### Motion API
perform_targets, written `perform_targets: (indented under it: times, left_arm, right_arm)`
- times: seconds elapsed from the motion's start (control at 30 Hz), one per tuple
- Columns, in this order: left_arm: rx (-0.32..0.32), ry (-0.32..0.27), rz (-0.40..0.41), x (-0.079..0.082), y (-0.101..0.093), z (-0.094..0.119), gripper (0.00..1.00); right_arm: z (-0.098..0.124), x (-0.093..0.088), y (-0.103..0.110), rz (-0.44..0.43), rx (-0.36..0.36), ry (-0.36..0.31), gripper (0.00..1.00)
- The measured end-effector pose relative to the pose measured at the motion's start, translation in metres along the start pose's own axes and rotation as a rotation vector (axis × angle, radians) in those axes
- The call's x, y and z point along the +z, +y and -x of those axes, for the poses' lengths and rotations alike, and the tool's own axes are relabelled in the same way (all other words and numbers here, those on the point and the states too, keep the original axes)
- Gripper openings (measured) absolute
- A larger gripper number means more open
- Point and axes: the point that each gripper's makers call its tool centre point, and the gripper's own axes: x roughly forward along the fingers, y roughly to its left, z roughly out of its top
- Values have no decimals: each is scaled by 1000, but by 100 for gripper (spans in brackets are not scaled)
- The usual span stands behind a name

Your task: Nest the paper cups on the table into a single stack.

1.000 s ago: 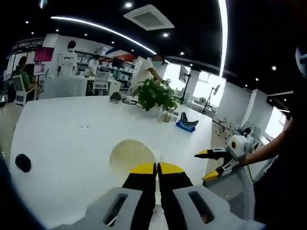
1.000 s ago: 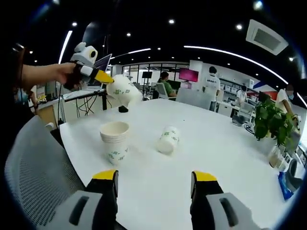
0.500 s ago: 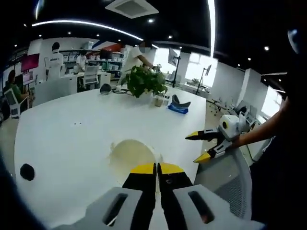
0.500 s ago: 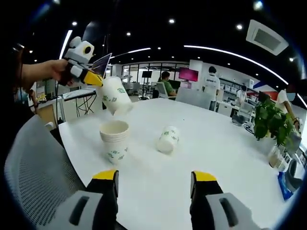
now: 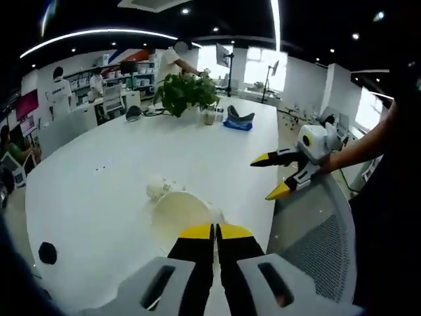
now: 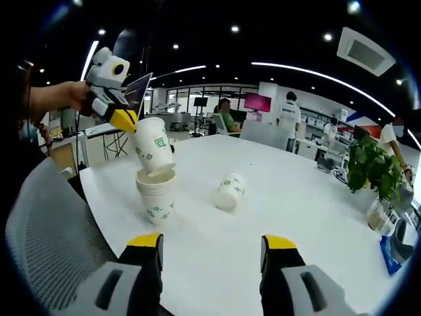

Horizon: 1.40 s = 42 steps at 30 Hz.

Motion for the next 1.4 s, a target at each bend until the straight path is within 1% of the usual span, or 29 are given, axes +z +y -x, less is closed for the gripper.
perform_targets:
  times: [0.23, 0.33, 0.5, 0.63, 0.9, 1.13, 1.17, 1.27, 1.4]
  left_arm:
    - [4, 56, -56, -11, 4, -4, 0]
    - [2, 99, -99, -18, 4, -9, 0]
    - [-21, 131, -146, -25, 0, -19, 0]
    - [-41, 141, -152, -29, -1, -28, 0]
    - [-77, 139, -118, -32, -1, -40, 0]
    - [-107, 106, -43, -35, 1, -53, 0]
    - [-113, 100, -32, -34, -1, -55, 0]
    - [-123, 101, -14, -39, 2, -59, 1]
    - [-138, 117, -4, -43, -3, -63, 1]
  right_arm:
    - [0, 0, 0, 0, 2, 1, 59]
    - [0, -1, 0, 0, 3, 3, 59]
    - [0, -2, 0, -2, -1, 5, 59]
    - [0, -2, -1, -2, -4, 5, 58]
    - [0, -2, 0, 0, -5, 10, 58]
    - [-1, -4, -1, 2, -4, 14, 57]
    - [-1, -4, -1, 2, -4, 15, 57]
    - [-1, -4, -1, 3, -4, 17, 56]
    - [-1, -4, -1, 2, -5, 19, 56]
